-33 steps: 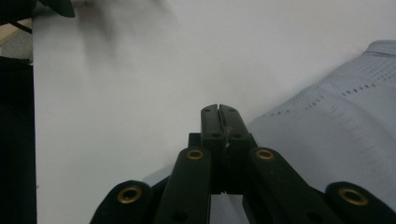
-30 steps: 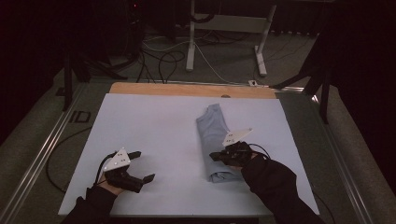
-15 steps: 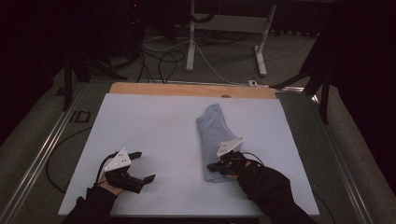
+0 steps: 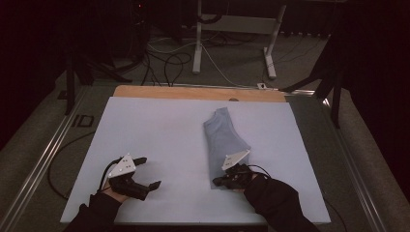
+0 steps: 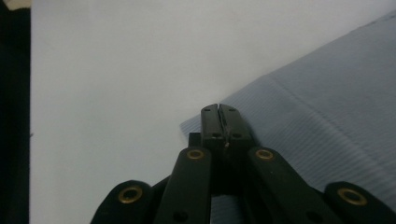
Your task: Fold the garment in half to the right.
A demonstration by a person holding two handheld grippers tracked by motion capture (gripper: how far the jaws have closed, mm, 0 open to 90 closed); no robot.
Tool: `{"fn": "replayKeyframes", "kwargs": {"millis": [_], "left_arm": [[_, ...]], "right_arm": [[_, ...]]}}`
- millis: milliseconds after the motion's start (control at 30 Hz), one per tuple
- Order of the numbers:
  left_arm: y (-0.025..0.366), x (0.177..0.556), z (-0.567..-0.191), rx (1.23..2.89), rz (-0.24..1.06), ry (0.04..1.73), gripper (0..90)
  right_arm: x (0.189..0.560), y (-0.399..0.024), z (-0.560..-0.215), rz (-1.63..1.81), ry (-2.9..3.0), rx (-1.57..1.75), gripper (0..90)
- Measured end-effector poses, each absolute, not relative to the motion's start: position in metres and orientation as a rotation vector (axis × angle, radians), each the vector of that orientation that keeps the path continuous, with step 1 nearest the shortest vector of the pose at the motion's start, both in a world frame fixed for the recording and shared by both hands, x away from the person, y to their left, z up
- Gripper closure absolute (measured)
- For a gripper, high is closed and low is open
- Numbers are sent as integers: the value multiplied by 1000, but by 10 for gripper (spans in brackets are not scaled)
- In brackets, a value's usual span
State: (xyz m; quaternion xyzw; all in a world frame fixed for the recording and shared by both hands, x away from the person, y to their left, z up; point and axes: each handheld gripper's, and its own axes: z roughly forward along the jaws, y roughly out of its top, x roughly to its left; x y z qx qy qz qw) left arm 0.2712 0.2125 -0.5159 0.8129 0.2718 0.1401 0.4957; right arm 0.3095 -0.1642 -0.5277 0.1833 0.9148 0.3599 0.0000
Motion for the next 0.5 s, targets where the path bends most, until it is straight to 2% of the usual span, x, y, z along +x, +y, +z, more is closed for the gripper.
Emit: {"fn": "replayKeyframes", "kwargs": {"millis": [500], "left_arm": [[212, 272, -516, 1974, 337, 658, 0]], "right_arm": [[305, -162, -528, 1119, 2878, 593, 900]]}}
